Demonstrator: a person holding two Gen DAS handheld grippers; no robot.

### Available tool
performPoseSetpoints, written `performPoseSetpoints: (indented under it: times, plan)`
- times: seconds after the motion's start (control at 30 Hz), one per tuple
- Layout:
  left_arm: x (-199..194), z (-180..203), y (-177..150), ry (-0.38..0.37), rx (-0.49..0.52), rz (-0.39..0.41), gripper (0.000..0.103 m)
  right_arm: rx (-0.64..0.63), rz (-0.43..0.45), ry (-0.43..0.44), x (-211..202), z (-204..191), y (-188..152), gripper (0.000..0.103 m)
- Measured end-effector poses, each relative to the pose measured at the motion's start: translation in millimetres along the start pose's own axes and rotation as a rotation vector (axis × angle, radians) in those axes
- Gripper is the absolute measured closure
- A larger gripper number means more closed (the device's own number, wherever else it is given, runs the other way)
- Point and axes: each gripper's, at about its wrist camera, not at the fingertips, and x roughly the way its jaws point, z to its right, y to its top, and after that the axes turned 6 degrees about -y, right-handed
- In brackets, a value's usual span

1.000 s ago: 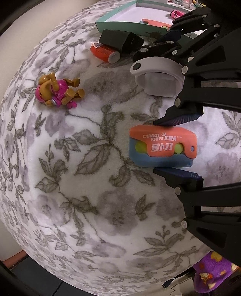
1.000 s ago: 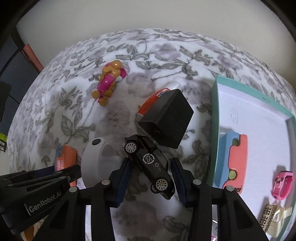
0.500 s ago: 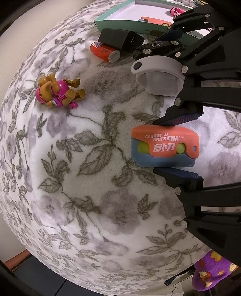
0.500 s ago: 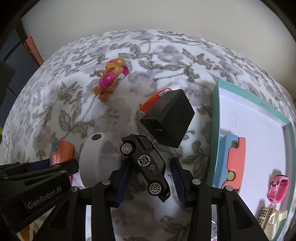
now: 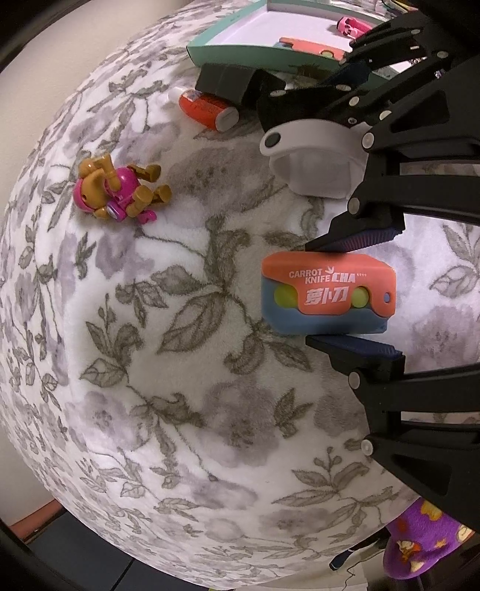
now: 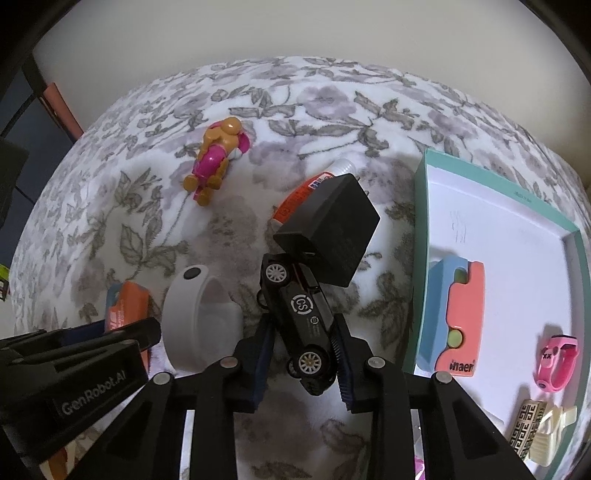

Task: Organize rigid objects
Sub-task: 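Lift and carry the knife toy and the black car over the tray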

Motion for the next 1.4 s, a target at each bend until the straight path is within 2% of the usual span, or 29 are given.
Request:
performPoseSetpoints:
  times: [0.2, 0.43, 0.83, 1.17, 1.4]
  plan:
    - [-31, 2, 4, -0.024, 0.004, 0.07, 0.059, 0.004, 0.037, 0.021, -18, 2, 3, 0.072]
    - [-83, 3, 3, -0.065, 0.014, 0.202, 0.059, 0.035, 0.101, 0.035, -48, 12, 11, 0.072]
    - [-129, 25, -4, -0.139, 0.076, 0.342, 0.059, 0.132, 0.274, 0.04, -124, 53, 24, 0.072]
    - [-134, 82, -13, -0.181, 0.213, 0.338, 0.059, 0.247, 0.343, -0.066, -165, 118, 21, 0.072]
    - [-132, 124, -22, -0.192, 0.305, 0.325, 0.059, 0.349, 0.344, -0.089, -172, 170, 14, 0.072]
